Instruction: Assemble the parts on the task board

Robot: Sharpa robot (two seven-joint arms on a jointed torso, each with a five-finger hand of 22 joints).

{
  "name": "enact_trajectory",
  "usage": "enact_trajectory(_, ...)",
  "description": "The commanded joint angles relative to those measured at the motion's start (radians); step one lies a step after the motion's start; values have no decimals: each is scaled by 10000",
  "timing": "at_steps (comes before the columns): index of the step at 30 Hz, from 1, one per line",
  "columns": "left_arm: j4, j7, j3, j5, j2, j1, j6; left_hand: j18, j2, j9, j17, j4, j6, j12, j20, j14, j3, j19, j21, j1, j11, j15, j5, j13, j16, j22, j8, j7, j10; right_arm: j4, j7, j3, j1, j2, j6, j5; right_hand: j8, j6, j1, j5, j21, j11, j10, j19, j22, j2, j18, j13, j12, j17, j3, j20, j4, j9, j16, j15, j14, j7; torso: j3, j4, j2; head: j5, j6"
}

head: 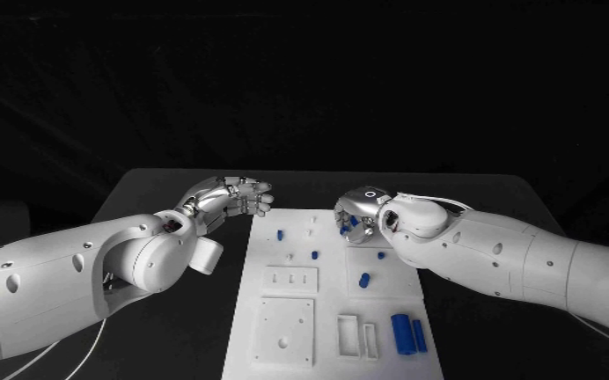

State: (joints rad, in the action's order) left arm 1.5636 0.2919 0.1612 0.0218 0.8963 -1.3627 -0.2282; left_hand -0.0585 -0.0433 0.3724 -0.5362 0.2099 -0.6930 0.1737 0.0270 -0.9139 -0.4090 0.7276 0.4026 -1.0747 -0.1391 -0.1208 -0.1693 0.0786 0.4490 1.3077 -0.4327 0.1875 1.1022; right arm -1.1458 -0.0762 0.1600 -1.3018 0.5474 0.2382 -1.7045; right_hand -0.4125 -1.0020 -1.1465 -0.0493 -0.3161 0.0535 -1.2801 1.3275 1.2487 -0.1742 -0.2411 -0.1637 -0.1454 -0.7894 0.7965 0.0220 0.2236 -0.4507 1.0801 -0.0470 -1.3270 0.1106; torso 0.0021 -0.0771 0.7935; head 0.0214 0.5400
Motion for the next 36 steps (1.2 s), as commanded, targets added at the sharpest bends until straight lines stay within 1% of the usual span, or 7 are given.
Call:
enact_trajectory(1,9,42,-9,66,-25,-14,183,-51,-8,-17,-13,76,-65,-46,-67,-63,1,-15,17,127,-3,11,35,-18,-48,33,40,158,69,-80,-295,3,14,10,625,-331,-61,-109,-49,3,37,-60,-259,80,26,129,-207,-129,-57,19,88,-24,23,-46,39,-180,113,0,3,-10,18,1,0)
enact_trajectory(6,-67,25,-9,71,-29,-14,160,-51,-6,-18,-14,86,-62,-49,-69,-63,-8,-15,17,131,-3,12,35,-20,-50,34,43,160,69,-239,-378,2,16,6,1607,-467,-92,-156,-53,2,50,-94,-299,83,67,108,-207,-274,-76,52,200,-29,69,-129,58,-216,131,-26,4,-6,22,74,-146)
enact_trajectory(12,-121,38,-9,71,-79,-14,123,-51,-9,-20,-16,98,-59,-51,-70,-63,-16,-15,17,135,-4,12,35,-22,-52,34,46,162,69,-384,-536,-5,13,-42,2813,-237,-108,-196,-65,4,56,-112,-319,114,112,6,-207,-424,-78,88,326,-37,34,-210,87,-232,129,-47,2,-4,29,14,-236)
enact_trajectory(15,-108,34,-9,72,-75,-15,63,-52,-5,-21,-17,110,-55,-54,-72,-64,-26,-14,17,134,-4,13,33,-24,-53,35,49,163,69,-330,-630,-7,12,-133,3090,-236,-111,-206,-73,4,55,-118,-323,131,128,-21,-207,-471,-77,98,356,-44,18,-234,101,-238,125,-53,-8,-17,49,55,-299)
enact_trajectory(21,-98,72,-9,72,-69,-15,-4,-53,-6,-23,-21,151,-49,-58,-75,-68,-54,-11,19,128,-3,16,26,-27,-54,38,55,167,74,-153,-781,-7,12,-465,3179,-383,-108,-214,-97,4,58,-122,-315,144,150,-62,-207,-537,-66,112,406,-52,-3,-267,118,-242,127,-60,-7,-23,73,38,-319)
enact_trajectory(33,-105,60,-9,72,-190,-16,44,-51,-2,-23,-24,172,-47,-61,-74,-70,-71,-9,20,134,-5,15,21,-30,-56,39,57,169,77,162,-991,-7,80,-945,2586,-468,-90,-204,-100,4,77,-114,-286,135,175,-103,-207,-612,-40,135,459,-46,-47,-301,131,-235,137,-56,-8,-52,107,-62,-336)
enact_trajectory(36,-68,57,-10,73,-174,-23,30,-51,-2,-24,-25,174,-47,-61,-74,-70,-72,-8,20,136,-5,15,21,-30,-56,40,57,169,77,185,-1045,-7,86,-991,2494,-502,-86,-200,-100,4,80,-113,-281,133,178,-104,-207,-621,-36,138,465,-45,-50,-305,131,-234,139,-55,-25,-69,120,-78,-335)
